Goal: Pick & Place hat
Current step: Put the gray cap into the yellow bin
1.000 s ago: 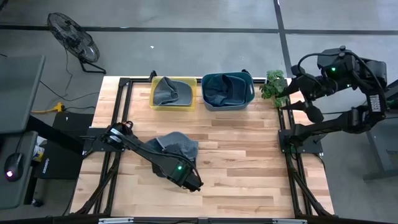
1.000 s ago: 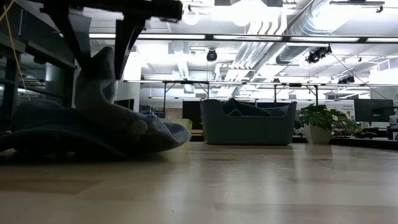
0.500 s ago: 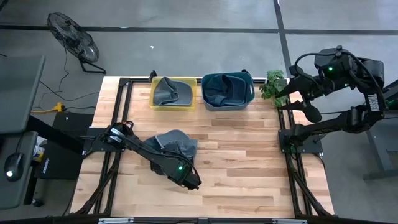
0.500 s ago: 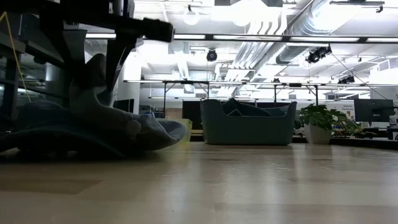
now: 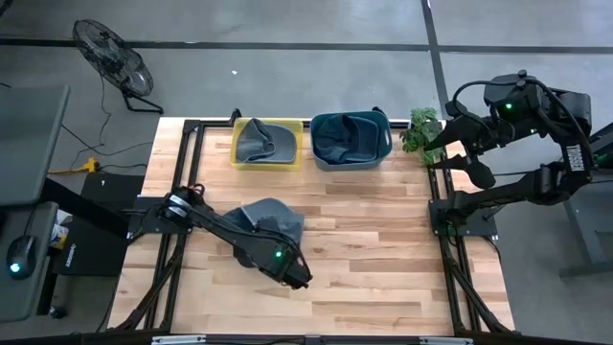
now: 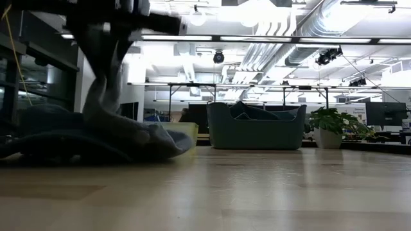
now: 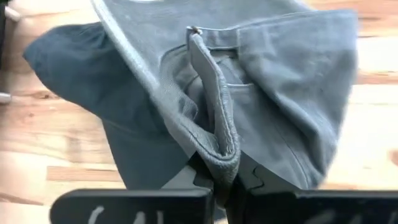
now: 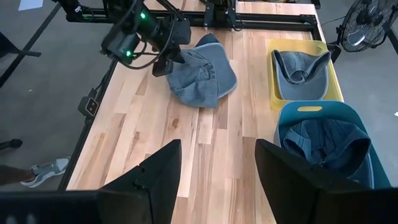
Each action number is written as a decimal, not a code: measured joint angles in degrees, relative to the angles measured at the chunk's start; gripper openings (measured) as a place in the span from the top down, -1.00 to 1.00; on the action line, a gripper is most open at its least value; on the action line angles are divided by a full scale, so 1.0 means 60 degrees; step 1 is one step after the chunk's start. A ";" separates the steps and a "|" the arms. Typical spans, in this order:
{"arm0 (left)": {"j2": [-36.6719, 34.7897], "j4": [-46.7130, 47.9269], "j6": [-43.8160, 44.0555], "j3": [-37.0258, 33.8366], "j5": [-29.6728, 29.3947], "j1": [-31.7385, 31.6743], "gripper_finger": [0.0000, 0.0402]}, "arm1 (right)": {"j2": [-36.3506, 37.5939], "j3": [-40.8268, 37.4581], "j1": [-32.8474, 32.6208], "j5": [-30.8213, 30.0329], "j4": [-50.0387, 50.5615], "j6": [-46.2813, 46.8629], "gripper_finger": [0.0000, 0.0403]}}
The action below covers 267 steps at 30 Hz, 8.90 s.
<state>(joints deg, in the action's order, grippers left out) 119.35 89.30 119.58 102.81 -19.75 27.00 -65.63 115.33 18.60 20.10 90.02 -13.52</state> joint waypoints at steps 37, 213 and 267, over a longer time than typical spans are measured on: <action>-0.0915 -0.0642 -1.2508 0.5339 -0.1825 0.0184 1.00 | -0.2596 0.0001 -0.0003 0.2804 -0.0725 -0.1215 0.01; -1.0797 -0.5427 -1.2412 -0.7337 -0.3082 0.0306 0.51 | -0.7595 0.0000 -0.0148 -0.0656 -0.3591 -0.1576 0.98; -1.1613 -0.7723 -1.3462 -0.8023 -0.1970 -0.2127 0.51 | -1.1850 0.2663 0.3053 0.3022 -0.8176 -0.0994 0.98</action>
<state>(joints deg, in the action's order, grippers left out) 49.67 42.96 38.81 54.68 -31.57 14.24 -136.73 131.31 36.92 38.23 40.96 -19.49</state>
